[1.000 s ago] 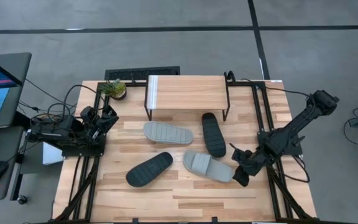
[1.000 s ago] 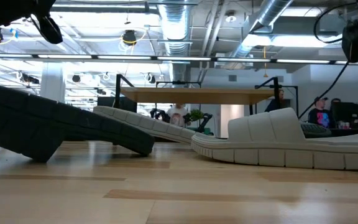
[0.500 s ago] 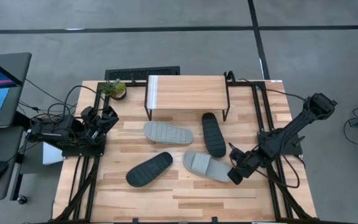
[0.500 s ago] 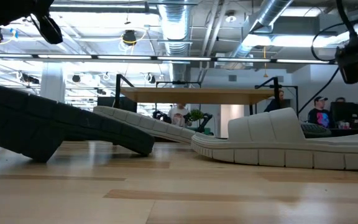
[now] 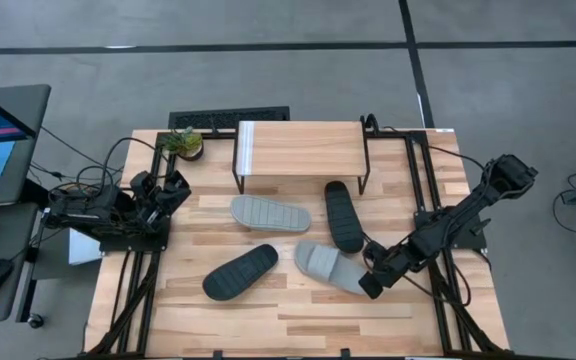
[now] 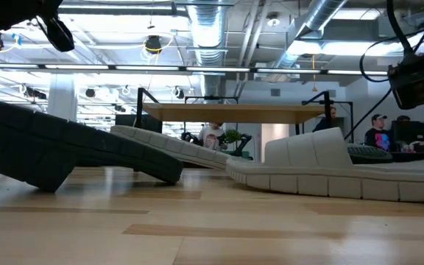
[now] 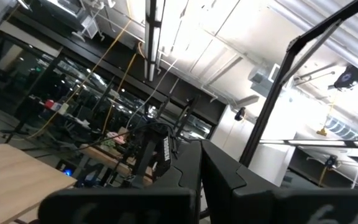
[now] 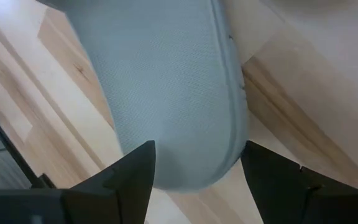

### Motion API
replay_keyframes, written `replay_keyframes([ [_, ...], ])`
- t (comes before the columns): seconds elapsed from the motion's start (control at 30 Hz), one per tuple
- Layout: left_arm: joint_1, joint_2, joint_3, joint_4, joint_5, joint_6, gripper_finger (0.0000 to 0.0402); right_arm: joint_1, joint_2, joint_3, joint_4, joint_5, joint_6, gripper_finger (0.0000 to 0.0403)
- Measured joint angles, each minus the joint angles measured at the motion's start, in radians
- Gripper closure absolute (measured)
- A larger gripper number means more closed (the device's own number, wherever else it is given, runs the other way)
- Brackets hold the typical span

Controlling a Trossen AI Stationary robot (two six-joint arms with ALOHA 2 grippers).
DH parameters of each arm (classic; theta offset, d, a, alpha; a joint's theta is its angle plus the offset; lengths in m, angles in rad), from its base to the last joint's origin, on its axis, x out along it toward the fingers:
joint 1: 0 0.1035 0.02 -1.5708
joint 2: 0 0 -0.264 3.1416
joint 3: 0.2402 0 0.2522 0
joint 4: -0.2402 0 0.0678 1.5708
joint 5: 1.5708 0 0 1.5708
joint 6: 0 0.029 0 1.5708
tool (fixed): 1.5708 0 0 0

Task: Pick and place slides into the shelf
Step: Put the bottom gray slide on the shelf

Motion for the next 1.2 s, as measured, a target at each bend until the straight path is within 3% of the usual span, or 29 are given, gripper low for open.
replay_keyframes([
  [0.33,0.0,0.0,0.0,-0.015,0.006,-0.011,0.0401,0.0,0.019,0.0,0.015,0.002,-0.015,0.0191],
  [0.43,0.0,0.0,0.0,-0.021,0.006,-0.02,0.0401,0.0,0.019,0.0,0.015,-0.014,-0.005,0.0236],
  [0.63,0.0,0.0,0.0,-0.023,0.006,-0.022,0.0401,-0.001,0.018,0.001,0.017,-0.036,0.001,0.0377],
  [1.2,0.0,0.0,0.0,-0.052,0.005,-0.041,0.0401,0.029,-0.009,0.0,0.072,-0.11,0.001,0.0383],
])
